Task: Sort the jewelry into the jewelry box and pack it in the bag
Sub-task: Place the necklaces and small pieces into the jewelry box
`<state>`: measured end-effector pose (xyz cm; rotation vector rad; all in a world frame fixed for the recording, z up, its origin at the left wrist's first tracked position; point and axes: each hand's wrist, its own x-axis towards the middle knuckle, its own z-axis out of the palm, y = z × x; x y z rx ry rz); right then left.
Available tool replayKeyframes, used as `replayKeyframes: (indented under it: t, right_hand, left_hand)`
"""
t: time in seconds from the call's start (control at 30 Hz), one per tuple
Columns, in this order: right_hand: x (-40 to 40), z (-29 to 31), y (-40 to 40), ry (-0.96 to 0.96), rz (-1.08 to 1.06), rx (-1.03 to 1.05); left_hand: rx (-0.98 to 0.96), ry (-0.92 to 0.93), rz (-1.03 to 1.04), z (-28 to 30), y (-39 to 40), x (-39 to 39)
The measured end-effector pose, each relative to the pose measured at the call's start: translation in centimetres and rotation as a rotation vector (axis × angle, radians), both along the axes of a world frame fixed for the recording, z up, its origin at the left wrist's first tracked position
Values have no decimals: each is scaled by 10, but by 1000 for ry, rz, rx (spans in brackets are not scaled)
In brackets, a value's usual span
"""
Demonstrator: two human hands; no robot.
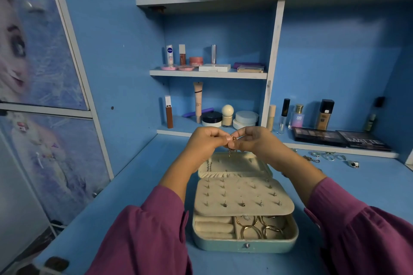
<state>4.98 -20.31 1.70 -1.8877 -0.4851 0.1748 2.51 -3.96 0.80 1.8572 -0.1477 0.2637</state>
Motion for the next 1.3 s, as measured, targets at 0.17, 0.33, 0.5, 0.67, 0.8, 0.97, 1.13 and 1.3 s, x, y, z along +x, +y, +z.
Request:
replayKeyframes:
  t: [0.17, 0.33, 0.5, 0.67, 0.8, 0.97, 1.13, 1.3]
  right_hand:
    - [2, -3, -2, 3, -1, -57]
    - [2, -7, -2, 62, 57, 11]
    - [-2, -8, 4, -7, 40, 6]
    - [-1, -8, 4, 5, -28, -41]
    - [2, -8, 6, -15, -77, -156]
    - [1, -7, -1, 6, -108, -203]
    - [0, -6, -3, -4, -80, -106]
    - [-5, -6, 6, -60, 17, -48]
  left_hand:
    - [22, 47, -18, -2, 6, 0]
    - [72, 49, -50, -5, 11, -3]
    - [131, 44, -70, -5, 11, -3]
    - [122, 84, -21, -5, 14, -2]
    - [101, 53, 21, -4, 14, -4]
    - [7, 7, 140, 5, 25, -8]
    - [303, 232, 42, 2, 30, -8]
    - [86, 103, -81, 0, 15, -10]
